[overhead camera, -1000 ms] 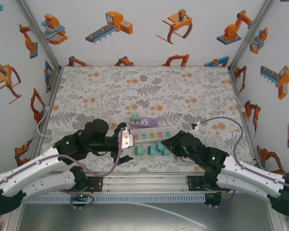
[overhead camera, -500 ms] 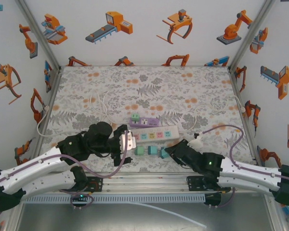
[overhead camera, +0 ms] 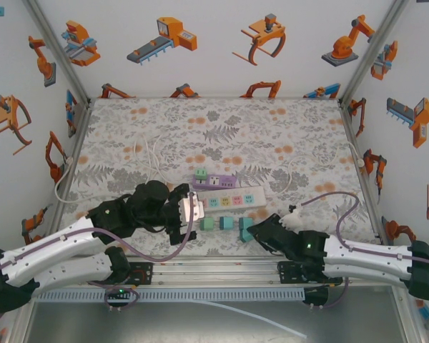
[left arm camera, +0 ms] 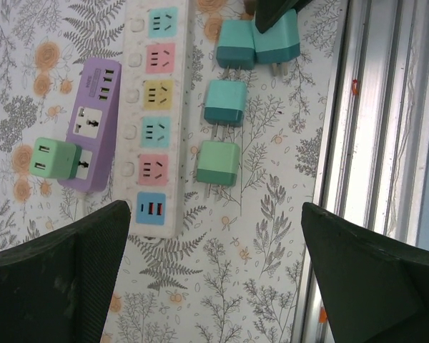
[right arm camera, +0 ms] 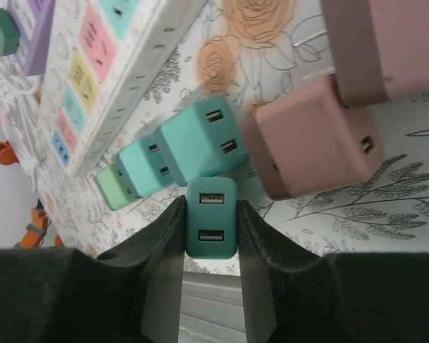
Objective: Pull the plug off the socket
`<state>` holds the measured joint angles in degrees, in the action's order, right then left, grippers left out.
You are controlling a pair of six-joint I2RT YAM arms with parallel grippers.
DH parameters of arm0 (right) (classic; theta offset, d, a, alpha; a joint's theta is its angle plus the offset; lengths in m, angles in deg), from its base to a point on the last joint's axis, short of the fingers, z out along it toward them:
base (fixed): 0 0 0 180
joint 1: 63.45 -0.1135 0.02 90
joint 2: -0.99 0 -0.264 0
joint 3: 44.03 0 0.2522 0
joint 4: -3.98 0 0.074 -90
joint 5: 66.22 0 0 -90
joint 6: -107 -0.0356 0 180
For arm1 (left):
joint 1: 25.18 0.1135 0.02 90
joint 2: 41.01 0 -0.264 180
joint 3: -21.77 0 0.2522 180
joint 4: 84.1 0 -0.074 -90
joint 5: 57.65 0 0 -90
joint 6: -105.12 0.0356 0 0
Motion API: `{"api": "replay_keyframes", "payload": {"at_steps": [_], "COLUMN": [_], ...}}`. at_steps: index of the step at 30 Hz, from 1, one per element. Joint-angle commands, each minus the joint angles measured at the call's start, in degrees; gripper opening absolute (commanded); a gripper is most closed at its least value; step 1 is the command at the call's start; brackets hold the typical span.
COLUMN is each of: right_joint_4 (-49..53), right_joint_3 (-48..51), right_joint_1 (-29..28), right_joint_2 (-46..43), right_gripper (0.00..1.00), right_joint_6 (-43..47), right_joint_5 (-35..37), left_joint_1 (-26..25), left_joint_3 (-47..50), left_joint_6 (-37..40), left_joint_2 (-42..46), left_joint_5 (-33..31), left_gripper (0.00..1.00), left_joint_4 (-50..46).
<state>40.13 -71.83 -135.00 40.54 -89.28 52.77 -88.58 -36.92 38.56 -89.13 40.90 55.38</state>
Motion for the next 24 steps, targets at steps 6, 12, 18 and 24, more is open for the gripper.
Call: {"api": "replay_keyframes", "payload": {"at_steps": [6, 12, 18, 24], "right_joint_4": [3.0, 7.3, 10.8, 13.6], "right_joint_3": [0.8, -0.7, -1.9, -5.7], "right_joint_1": [-0.6, -0.6, -0.6, -0.6], "right_joint_2": [-0.6, -2.2, -4.2, -5.8], "right_gripper": [0.44, 0.5, 0.51, 0.51], "right_joint_6": [-2.6, -2.7, -2.6, 2.6], "right_joint_5": [2.8, 2.9, 3.7, 8.1], "left_joint_1": [-0.4, -0.4, -0.5, -0.5], "left_joint_3": [0.4, 0.8, 1.4, 2.0], "left_joint_6": [0.5, 0.3, -0.1, -0.4], "left_joint_2": [-0.4, -0.4, -0.3, 0.2], "left_joint_5": [-0.5, -1.0, -1.5, -3.4], "left_gripper": [0.97, 0.97, 0.97, 0.97], "left_joint_4": [1.0, 1.6, 2.1, 3.4]}}
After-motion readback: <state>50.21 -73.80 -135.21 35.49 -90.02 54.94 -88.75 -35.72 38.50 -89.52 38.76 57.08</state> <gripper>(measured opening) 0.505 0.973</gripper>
